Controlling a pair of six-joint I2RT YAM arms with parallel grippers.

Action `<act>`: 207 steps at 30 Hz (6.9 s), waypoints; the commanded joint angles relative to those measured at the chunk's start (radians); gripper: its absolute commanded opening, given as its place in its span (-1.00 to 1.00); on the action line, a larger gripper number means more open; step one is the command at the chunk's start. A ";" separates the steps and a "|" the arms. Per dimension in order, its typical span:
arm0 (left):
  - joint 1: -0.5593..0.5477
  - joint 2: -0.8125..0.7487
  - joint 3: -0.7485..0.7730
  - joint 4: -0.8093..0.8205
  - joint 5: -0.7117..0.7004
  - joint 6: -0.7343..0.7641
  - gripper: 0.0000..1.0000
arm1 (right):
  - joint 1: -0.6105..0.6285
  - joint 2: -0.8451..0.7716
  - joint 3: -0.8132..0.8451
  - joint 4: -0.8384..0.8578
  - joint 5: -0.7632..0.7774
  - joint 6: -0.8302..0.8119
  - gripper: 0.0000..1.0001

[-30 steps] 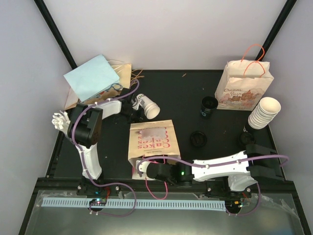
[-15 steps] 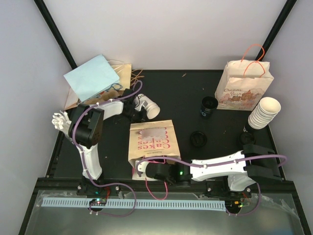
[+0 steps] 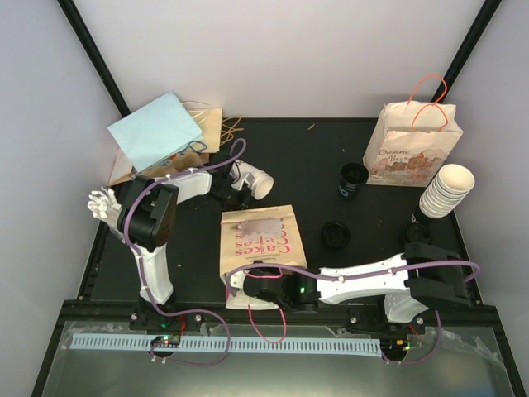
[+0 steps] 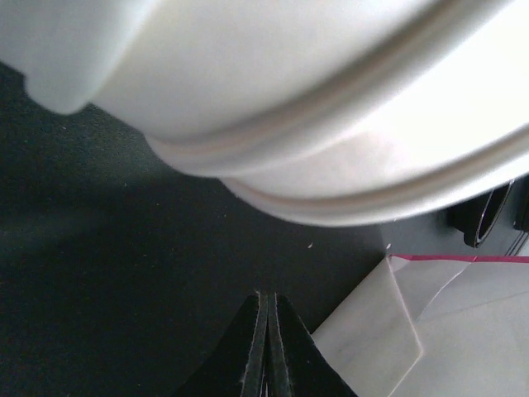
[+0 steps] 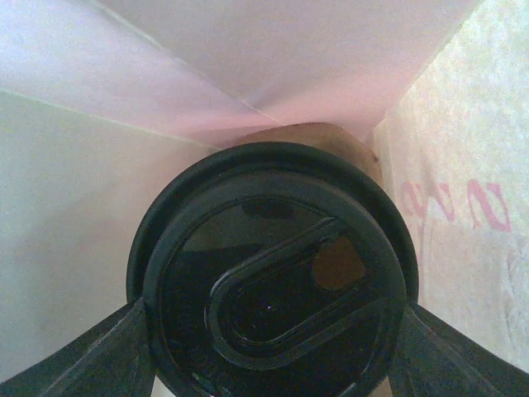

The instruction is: Pack the takeout coffee

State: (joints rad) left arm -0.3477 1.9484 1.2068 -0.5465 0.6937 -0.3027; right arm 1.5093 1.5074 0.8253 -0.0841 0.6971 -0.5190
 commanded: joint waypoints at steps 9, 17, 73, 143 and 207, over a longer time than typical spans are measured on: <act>-0.022 0.007 0.008 -0.042 0.042 0.036 -0.96 | -0.042 0.033 0.062 0.069 -0.011 -0.052 0.01; -0.025 0.006 0.011 -0.059 0.045 0.045 -0.96 | -0.063 0.048 0.064 0.084 -0.037 -0.056 0.01; -0.040 -0.063 -0.096 -0.036 0.045 -0.039 -0.97 | -0.077 0.201 0.141 -0.094 0.053 0.005 0.00; -0.059 -0.041 -0.220 0.054 0.158 -0.130 -0.97 | -0.135 0.360 0.240 -0.188 0.161 0.027 0.01; -0.014 -0.145 -0.208 -0.072 0.019 -0.064 0.49 | -0.200 0.130 0.389 -0.615 -0.243 0.182 0.62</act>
State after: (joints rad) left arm -0.3645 1.8122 0.9951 -0.5068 0.7227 -0.3931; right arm 1.3384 1.6466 1.2011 -0.6369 0.4389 -0.3573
